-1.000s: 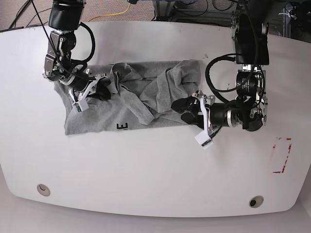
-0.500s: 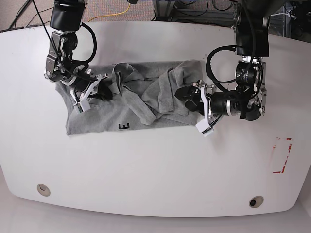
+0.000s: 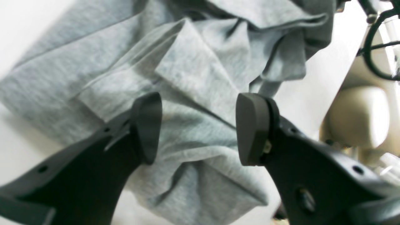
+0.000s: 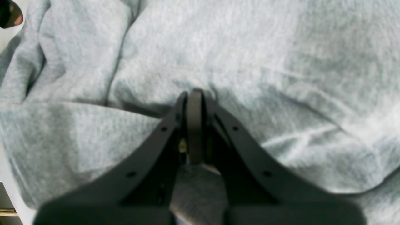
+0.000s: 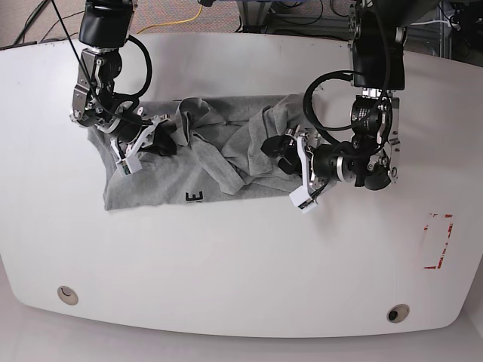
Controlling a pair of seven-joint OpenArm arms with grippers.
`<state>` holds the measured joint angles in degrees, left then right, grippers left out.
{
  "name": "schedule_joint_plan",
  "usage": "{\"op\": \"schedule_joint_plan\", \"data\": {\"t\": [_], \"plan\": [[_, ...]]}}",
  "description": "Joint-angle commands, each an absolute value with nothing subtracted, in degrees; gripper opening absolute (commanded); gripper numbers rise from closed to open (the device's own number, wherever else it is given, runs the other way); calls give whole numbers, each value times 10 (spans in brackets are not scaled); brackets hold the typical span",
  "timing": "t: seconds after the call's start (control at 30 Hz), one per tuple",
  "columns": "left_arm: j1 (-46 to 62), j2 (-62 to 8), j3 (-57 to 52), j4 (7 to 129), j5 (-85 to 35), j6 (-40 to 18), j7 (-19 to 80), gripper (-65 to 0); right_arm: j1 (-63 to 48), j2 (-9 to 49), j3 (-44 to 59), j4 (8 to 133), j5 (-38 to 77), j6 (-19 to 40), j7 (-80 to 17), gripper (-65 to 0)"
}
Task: Layout the t-shirt on the table in an organized manner, then fold the t-shirt properly
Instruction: 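Lower the folded end onto the shirt middle with the left gripper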
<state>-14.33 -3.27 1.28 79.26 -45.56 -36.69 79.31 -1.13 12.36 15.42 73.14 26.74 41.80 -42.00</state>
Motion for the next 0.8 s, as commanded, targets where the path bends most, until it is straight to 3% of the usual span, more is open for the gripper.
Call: {"op": "schedule_joint_plan", "data": {"t": [0.0,0.53,0.77], "plan": [[-167,-30,11,805,-465,-342,784,-293,-23,124,147,717,185,400,-507,-633],[-181,-33,9,844,-464,-185,767,-293,-23,126,146,717,184,400,-507,-633],[-188,-59,11,809,-464,-168,743,-293,-23,126,146,717,184,400,-507,-633]]}}
